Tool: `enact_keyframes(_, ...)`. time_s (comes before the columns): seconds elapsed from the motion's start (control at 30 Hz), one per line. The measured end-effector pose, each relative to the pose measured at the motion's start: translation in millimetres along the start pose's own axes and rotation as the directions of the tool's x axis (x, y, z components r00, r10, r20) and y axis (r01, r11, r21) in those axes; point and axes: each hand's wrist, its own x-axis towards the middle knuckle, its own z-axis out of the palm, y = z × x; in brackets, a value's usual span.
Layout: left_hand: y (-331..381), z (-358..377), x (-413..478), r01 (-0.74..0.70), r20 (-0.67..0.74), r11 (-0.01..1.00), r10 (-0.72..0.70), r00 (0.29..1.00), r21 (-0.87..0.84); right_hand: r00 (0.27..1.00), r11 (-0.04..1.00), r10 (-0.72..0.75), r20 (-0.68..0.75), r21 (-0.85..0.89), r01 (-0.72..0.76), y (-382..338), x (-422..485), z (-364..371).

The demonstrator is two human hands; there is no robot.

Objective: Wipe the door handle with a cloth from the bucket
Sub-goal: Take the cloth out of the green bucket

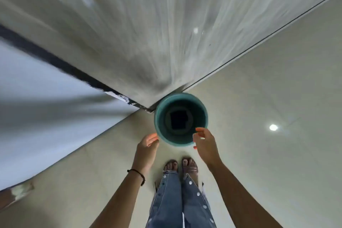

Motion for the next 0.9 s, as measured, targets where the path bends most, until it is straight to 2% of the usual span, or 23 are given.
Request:
enact_keyframes(0.17,-44,39,122,-0.034,-0.093,0.999,0.034,0.995,-0.003,0.993,0.993,0.116,-0.006,0.015,-0.116,63,153,68)
enact_keyframes(0.27,-76,57,184,-0.152,-0.128,0.987,0.157,0.979,0.048,0.983,0.983,0.182,-0.002,0.013,-0.182,98,227,106)
enact_keyframes(0.33,-89,63,206,-0.228,-0.167,0.971,0.236,0.957,0.066,0.976,0.976,0.218,-0.028,0.011,-0.217,109,265,124)
enact_keyframes(0.47,-114,75,232,-0.292,-0.238,0.949,0.312,0.920,0.115,0.926,0.926,0.376,-0.037,0.055,-0.373,135,313,153)
enact_keyframes(0.7,-121,76,241,-0.358,-0.257,0.924,0.382,0.888,0.136,0.912,0.903,0.409,-0.038,0.165,-0.397,135,341,174)
enact_keyframes(0.8,-117,76,236,-0.314,-0.240,0.942,0.335,0.911,0.123,0.905,0.877,0.424,0.047,0.228,-0.423,118,319,160)
enact_keyframes(0.9,-106,72,224,-0.188,-0.182,0.978,0.202,0.962,0.089,0.937,0.897,0.344,0.065,0.271,-0.349,89,269,133)
